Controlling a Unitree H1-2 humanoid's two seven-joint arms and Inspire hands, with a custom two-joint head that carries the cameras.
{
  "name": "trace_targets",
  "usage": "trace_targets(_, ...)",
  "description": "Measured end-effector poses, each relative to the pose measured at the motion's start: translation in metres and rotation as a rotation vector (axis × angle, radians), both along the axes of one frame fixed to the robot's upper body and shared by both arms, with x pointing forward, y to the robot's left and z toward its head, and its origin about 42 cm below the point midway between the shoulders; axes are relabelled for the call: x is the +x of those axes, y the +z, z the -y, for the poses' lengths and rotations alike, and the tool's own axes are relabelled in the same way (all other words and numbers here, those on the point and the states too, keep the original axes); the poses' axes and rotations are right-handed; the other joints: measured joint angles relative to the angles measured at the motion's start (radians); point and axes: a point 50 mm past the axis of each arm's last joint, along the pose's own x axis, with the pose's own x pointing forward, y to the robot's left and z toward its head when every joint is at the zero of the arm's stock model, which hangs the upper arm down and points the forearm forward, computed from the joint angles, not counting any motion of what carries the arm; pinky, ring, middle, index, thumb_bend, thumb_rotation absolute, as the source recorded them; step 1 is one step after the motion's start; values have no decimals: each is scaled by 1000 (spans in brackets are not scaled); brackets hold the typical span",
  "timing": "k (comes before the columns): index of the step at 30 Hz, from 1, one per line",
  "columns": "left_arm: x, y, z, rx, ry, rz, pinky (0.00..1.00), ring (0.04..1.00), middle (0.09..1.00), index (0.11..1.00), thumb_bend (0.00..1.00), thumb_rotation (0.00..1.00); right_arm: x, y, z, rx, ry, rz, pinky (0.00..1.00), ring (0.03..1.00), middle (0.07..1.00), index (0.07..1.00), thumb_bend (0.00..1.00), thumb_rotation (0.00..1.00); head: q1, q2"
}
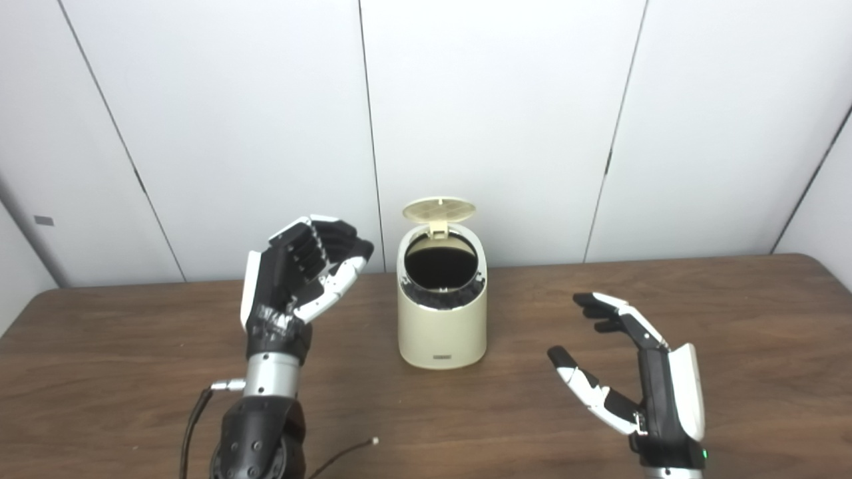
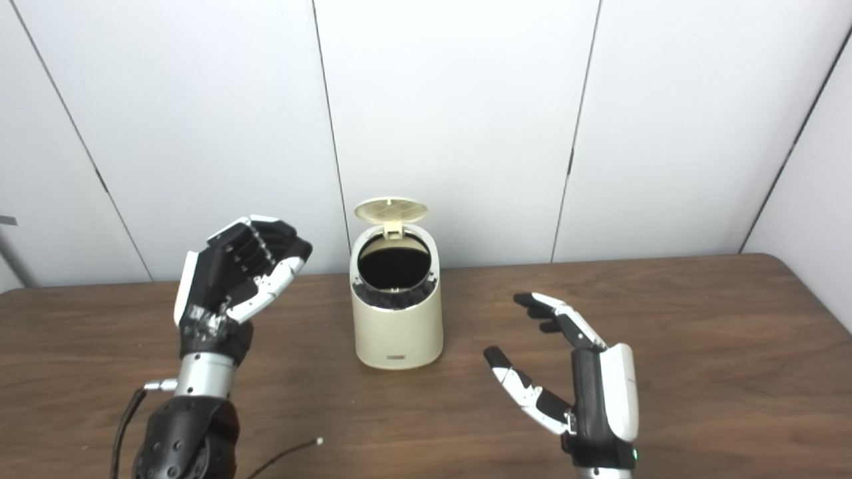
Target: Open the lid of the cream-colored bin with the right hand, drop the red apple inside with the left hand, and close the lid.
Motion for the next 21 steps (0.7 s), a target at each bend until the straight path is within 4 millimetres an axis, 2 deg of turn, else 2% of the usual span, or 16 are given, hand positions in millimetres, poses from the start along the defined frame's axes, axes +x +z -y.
trace_targets(4,-15,-9,-5,35,20,10,496,531,506,475,509,0,20,44,-5,-135,35,145,644,754,769,760,397,588,-9,-2)
trace_targets(6,-19,-12,-7,48,33,11,514,560,569,488,494,50,28,67,-9,-208,55,209,687,782,793,783,448,658,-11,-6)
trace_targets(8,-22,-14,-8,60,44,20,529,589,610,493,487,68,34,83,-13,-267,53,221,721,803,821,814,505,727,-9,-8)
trace_targets(11,-25,-19,-11,66,55,10,552,621,641,495,481,78,42,102,-23,-356,65,191,721,831,847,832,562,777,-11,-9)
trace_targets(12,-26,-22,-11,65,57,1,566,632,649,567,376,277,45,108,-27,-382,74,185,722,843,860,843,601,800,-11,-8)
trace_targets(13,-26,-25,-11,63,58,-11,582,649,659,614,307,429,48,118,-31,-413,84,176,725,853,875,857,657,810,-14,-8)
trace_targets(14,-27,-29,-11,61,59,-24,598,663,669,634,277,485,51,126,-33,-435,83,177,730,862,889,873,700,823,-14,-8)
trace_targets(16,-27,-37,-11,56,66,-52,627,687,687,660,242,539,58,143,-40,-484,81,182,759,882,918,906,779,850,-20,-5)
trace_targets(18,-29,-43,-11,55,74,-71,637,694,692,668,236,527,62,155,-48,-529,85,183,777,892,924,913,817,841,-20,0)
trace_targets(21,-28,-48,-11,52,84,-91,640,695,696,671,226,501,66,161,-56,-569,103,164,753,886,906,895,837,790,-21,6)
